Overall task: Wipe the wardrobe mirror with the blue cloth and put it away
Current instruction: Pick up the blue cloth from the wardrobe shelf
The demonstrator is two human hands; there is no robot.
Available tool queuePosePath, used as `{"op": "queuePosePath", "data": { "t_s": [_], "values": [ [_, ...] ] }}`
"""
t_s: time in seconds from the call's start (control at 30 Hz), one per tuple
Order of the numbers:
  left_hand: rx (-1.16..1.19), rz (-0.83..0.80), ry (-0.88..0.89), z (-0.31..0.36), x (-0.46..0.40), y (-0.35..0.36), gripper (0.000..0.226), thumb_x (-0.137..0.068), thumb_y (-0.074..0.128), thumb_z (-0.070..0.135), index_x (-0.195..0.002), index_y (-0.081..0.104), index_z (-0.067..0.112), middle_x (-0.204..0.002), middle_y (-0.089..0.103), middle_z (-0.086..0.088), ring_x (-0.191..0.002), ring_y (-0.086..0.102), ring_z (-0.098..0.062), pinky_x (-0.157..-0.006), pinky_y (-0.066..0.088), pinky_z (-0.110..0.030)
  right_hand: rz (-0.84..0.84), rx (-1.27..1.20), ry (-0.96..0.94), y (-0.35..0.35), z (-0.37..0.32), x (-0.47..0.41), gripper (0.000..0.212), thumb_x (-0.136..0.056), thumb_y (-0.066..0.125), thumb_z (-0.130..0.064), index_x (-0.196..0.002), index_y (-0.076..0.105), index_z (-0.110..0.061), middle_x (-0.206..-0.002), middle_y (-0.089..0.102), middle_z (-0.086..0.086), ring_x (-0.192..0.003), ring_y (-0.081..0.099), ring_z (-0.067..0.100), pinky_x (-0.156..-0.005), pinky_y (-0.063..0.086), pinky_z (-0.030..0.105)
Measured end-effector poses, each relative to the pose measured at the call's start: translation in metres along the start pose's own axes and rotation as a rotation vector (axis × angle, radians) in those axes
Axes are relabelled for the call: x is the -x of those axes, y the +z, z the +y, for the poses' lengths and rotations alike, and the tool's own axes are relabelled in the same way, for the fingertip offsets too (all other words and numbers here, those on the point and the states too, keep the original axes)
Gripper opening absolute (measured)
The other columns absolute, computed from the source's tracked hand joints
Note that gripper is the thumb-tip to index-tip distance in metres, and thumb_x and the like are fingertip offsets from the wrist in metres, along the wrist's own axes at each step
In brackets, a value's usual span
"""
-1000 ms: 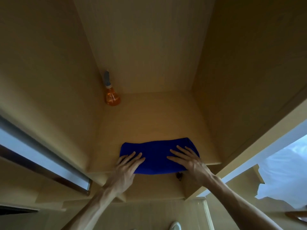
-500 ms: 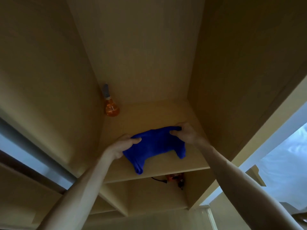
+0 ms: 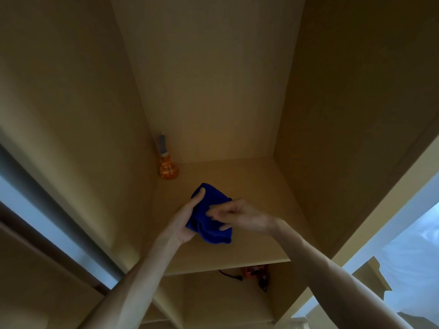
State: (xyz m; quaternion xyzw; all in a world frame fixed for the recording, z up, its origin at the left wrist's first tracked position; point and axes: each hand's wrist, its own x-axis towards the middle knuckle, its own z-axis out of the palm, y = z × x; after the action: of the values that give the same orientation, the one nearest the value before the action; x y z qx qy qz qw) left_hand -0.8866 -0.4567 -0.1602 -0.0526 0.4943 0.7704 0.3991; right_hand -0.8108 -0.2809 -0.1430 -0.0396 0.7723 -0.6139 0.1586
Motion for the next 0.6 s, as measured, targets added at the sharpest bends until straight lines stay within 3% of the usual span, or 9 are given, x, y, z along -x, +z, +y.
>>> {"op": "queuePosePath", "data": {
  "t_s": [0.07, 0.17, 0.27, 0.33, 0.43, 0.5, 0.6],
  "values": [
    [-0.023, 0.035, 0.013, 0.001, 0.002, 0.000, 0.041, -0.091, 0.068, 0.031, -0.123, 0.066, 0.006, -0.119, 0.071, -0.016, -0.113, 0.066, -0.031, -0.097, 0.050, -0.042, 0.036, 0.028, -0.039, -0.002, -0.003, 0.000, 0.025, -0.105, 0.057, -0.021, -0.124, 0.072, -0.012, -0.131, 0.069, -0.002, -0.116, 0.067, 0.011, -0.090, 0.060, 0.030],
    [0.043, 0.120, 0.053, 0.002, 0.004, 0.000, 0.039, -0.088, 0.069, 0.022, -0.125, 0.064, 0.009, -0.120, 0.069, -0.017, -0.111, 0.064, -0.035, -0.093, 0.052, -0.046, 0.386, -0.046, -0.095, -0.006, -0.009, -0.007, 0.023, -0.106, 0.055, -0.020, -0.110, 0.077, -0.013, -0.104, 0.077, -0.007, -0.091, 0.070, 0.008, -0.075, 0.054, 0.024],
    [0.161, 0.107, 0.105, 0.005, 0.010, -0.002, 0.038, -0.088, 0.065, 0.018, -0.125, 0.061, 0.013, -0.123, 0.066, -0.015, -0.115, 0.060, -0.037, -0.097, 0.048, -0.049, 0.682, -0.085, -0.054, -0.016, -0.007, -0.014, 0.014, -0.103, 0.059, -0.035, -0.105, 0.070, -0.025, -0.102, 0.070, -0.010, -0.100, 0.065, 0.011, -0.083, 0.049, 0.026],
    [0.196, 0.054, 0.134, 0.008, 0.016, -0.002, 0.037, -0.088, 0.063, 0.017, -0.125, 0.062, 0.014, -0.121, 0.069, -0.014, -0.115, 0.060, -0.037, -0.094, 0.049, -0.048, 0.622, -0.155, 0.022, -0.017, -0.004, -0.016, 0.024, -0.099, 0.057, -0.052, -0.110, 0.065, -0.031, -0.116, 0.067, -0.008, -0.114, 0.063, 0.015, -0.091, 0.051, 0.030],
    [0.211, -0.028, 0.151, 0.013, 0.025, 0.001, 0.042, -0.086, 0.063, 0.018, -0.127, 0.061, 0.011, -0.120, 0.070, -0.015, -0.117, 0.060, -0.038, -0.095, 0.048, -0.049, 0.329, -0.489, 0.149, -0.008, 0.003, -0.017, 0.055, -0.090, 0.056, -0.072, -0.128, 0.062, -0.032, -0.130, 0.066, -0.006, -0.123, 0.062, 0.018, -0.104, 0.052, 0.048],
    [0.210, -0.059, 0.155, 0.014, 0.028, 0.001, 0.043, -0.086, 0.063, 0.018, -0.127, 0.061, 0.009, -0.121, 0.069, -0.016, -0.117, 0.061, -0.038, -0.099, 0.047, -0.050, 0.234, -0.603, 0.164, -0.001, 0.004, -0.017, 0.061, -0.087, 0.064, -0.071, -0.132, 0.061, -0.030, -0.132, 0.068, -0.004, -0.125, 0.063, 0.021, -0.111, 0.048, 0.051],
    [0.162, -0.075, 0.145, 0.019, 0.033, -0.004, 0.044, -0.087, 0.067, 0.019, -0.130, 0.060, 0.009, -0.124, 0.068, -0.016, -0.119, 0.061, -0.037, -0.106, 0.043, -0.052, 0.264, -0.646, 0.122, 0.006, -0.002, -0.016, 0.055, -0.087, 0.077, -0.046, -0.134, 0.063, -0.019, -0.131, 0.070, 0.002, -0.123, 0.065, 0.024, -0.112, 0.047, 0.051]
  ]
}}
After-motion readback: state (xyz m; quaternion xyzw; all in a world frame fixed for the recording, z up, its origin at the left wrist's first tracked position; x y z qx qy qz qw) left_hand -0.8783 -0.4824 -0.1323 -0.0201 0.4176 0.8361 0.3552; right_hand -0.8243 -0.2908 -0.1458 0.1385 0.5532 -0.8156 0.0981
